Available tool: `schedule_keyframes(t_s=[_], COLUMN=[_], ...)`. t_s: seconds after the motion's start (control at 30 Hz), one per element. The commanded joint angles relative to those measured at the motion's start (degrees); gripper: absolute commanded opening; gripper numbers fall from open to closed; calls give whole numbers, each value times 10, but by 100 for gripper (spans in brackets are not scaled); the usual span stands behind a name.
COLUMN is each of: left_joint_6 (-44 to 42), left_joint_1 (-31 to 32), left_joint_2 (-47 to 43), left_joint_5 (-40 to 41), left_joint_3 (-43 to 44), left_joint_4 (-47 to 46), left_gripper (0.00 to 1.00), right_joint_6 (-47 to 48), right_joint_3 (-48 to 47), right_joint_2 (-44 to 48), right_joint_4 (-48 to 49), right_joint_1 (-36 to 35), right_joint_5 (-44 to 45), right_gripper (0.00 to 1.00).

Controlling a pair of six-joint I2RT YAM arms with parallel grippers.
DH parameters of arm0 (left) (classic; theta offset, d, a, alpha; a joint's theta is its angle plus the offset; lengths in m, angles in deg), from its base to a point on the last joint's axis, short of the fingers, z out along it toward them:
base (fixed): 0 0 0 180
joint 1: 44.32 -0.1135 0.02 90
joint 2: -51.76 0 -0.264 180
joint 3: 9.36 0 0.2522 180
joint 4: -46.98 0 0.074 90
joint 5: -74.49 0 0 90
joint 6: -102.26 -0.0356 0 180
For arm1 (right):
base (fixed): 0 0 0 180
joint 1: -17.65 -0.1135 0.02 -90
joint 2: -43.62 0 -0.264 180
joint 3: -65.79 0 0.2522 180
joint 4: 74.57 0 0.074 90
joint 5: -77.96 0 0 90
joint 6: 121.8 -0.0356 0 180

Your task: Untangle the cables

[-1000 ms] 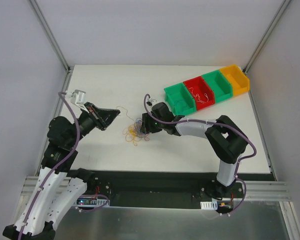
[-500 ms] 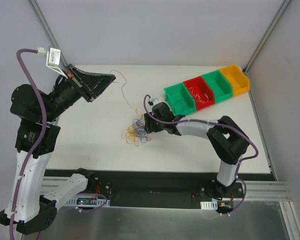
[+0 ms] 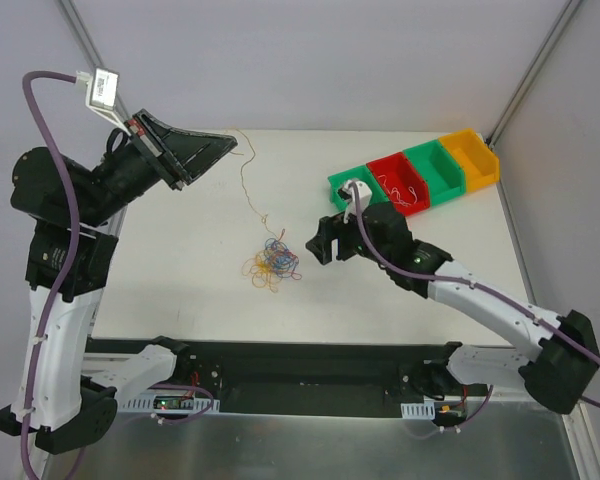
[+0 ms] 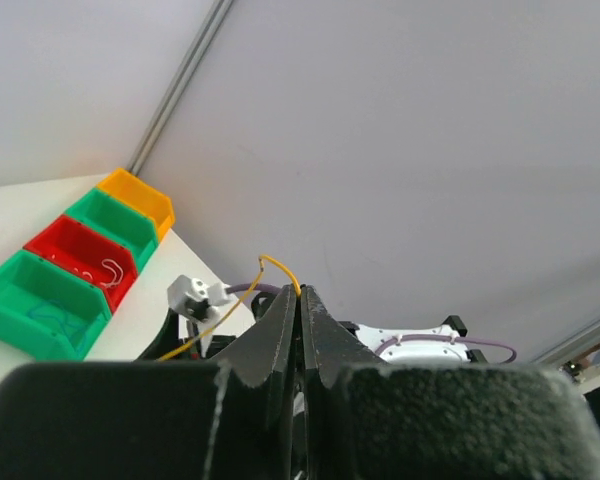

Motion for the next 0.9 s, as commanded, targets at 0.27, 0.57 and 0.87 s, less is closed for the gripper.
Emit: schedule_keyframes(t_s=[0.27, 0.57, 0.87], left_joint_6=[27, -9, -92], left_joint_1=[-7, -7, -7], left_joint_2=[5, -32, -102], left_joint_5=[-47, -16, 43], left_joint_3=[-10, -70, -188], left_joint_4=[-59, -105, -91], left_gripper=[0, 0, 0], right_joint_6=[86, 46, 18], right_joint_3=[45, -32, -51], right_joint_2=[-81, -186, -57], right_joint_4=[296, 375, 273], right_joint_1=[-113, -117, -100], right_joint_5=[85, 144, 142], right_gripper=[85, 62, 0])
